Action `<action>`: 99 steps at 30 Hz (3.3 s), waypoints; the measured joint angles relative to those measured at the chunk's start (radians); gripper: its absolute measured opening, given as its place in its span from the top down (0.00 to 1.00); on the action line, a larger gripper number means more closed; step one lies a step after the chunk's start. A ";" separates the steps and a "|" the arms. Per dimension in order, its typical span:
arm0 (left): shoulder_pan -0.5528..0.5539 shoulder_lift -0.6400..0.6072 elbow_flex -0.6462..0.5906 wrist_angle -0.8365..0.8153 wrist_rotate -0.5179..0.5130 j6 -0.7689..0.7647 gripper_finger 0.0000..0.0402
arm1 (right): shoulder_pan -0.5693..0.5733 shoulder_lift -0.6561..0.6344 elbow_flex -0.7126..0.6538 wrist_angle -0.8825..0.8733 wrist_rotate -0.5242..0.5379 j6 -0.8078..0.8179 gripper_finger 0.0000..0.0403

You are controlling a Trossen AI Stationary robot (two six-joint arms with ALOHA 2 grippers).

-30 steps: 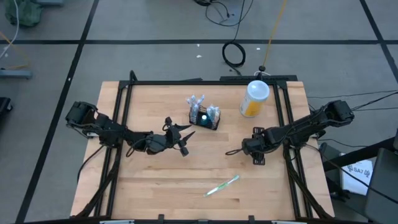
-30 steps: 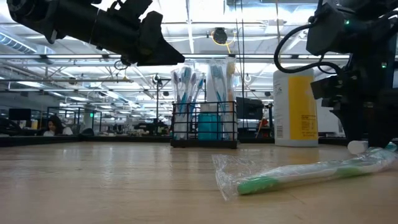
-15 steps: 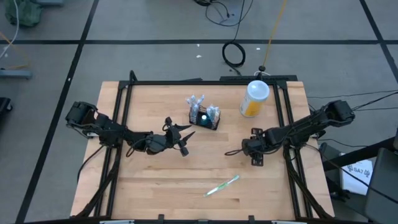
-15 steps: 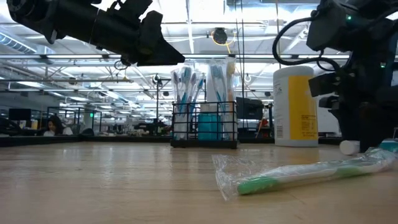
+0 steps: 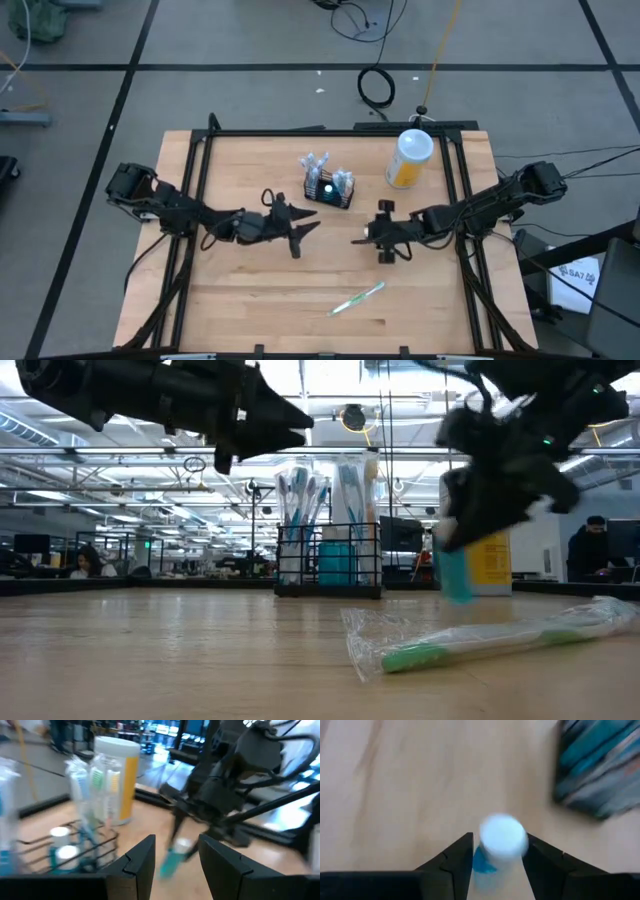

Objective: Pick & Place toothbrushing station
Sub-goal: Put the blue mouthwash into the black wire organizer

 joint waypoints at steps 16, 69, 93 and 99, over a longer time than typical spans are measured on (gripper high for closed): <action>0.040 0.000 0.000 -0.030 0.080 -0.115 0.61 | -0.021 0.006 0.002 0.365 0.007 -0.187 0.61; 0.087 0.549 0.318 -0.338 -0.031 -0.215 0.59 | -0.094 0.126 0.002 0.637 0.038 -0.185 0.43; 0.010 0.241 0.315 -0.628 -0.110 -0.125 0.57 | 0.007 -0.118 0.003 0.645 0.038 -0.183 0.47; -0.080 0.098 0.315 -0.674 -0.264 -0.067 0.57 | 0.067 -0.216 0.003 0.556 0.039 -0.089 0.47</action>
